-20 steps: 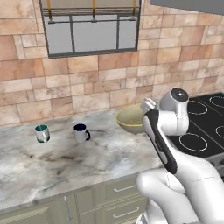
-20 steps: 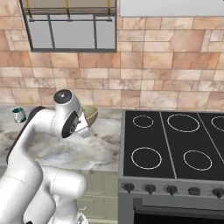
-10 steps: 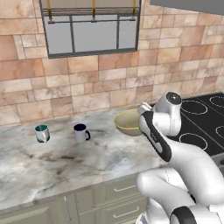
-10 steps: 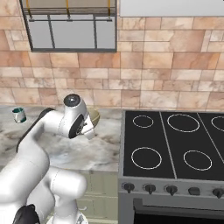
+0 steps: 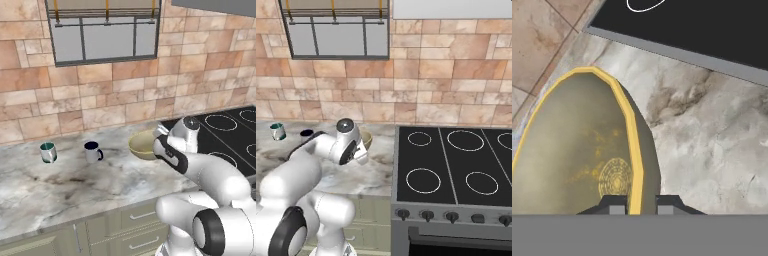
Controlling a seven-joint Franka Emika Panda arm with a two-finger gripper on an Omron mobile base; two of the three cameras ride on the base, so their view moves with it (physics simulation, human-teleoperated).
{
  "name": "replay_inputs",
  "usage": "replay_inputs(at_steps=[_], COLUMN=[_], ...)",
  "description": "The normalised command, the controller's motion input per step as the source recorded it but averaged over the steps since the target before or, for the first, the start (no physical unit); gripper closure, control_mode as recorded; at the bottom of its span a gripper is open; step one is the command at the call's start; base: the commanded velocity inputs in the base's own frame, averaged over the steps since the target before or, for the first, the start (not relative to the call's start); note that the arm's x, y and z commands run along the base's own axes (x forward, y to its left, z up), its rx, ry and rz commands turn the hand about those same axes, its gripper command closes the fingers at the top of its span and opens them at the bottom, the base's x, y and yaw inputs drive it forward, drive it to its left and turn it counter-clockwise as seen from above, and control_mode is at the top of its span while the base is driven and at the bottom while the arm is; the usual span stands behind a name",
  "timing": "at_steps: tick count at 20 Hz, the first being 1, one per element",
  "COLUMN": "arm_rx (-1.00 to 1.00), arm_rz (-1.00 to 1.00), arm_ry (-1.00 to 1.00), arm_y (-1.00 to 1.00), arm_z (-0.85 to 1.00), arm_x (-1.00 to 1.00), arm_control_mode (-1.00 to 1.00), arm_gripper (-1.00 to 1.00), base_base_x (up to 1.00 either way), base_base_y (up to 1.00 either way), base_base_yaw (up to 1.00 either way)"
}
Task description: Clear the mugs and bowl far away from the sink.
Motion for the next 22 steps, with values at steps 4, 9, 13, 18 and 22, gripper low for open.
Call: replay_inputs(at_steps=[4,9,13,18,22], arm_rx=[0.02,0.02,0.03,0.03,0.01], arm_rz=[0.01,0.00,0.00,0.00,0.00], arm_ry=[0.00,0.00,0.02,0.02,0.00], arm_y=[0.00,0.00,0.00,0.07,0.00], arm_z=[-0.47,-0.45,-0.47,-0.26,0.20], arm_x=[0.38,0.34,0.34,0.26,0.02], arm_control_mode=[-1.00,-1.00,-1.00,-1.00,-1.00], arm_gripper=[1.00,1.00,1.00,-1.00,-1.00], base_base_x=[0.00,0.00,0.00,0.00,0.00], base_base_y=[0.00,0.00,0.00,0.00,0.00], base_base_yaw=[0.00,0.00,0.00,0.00,0.00])
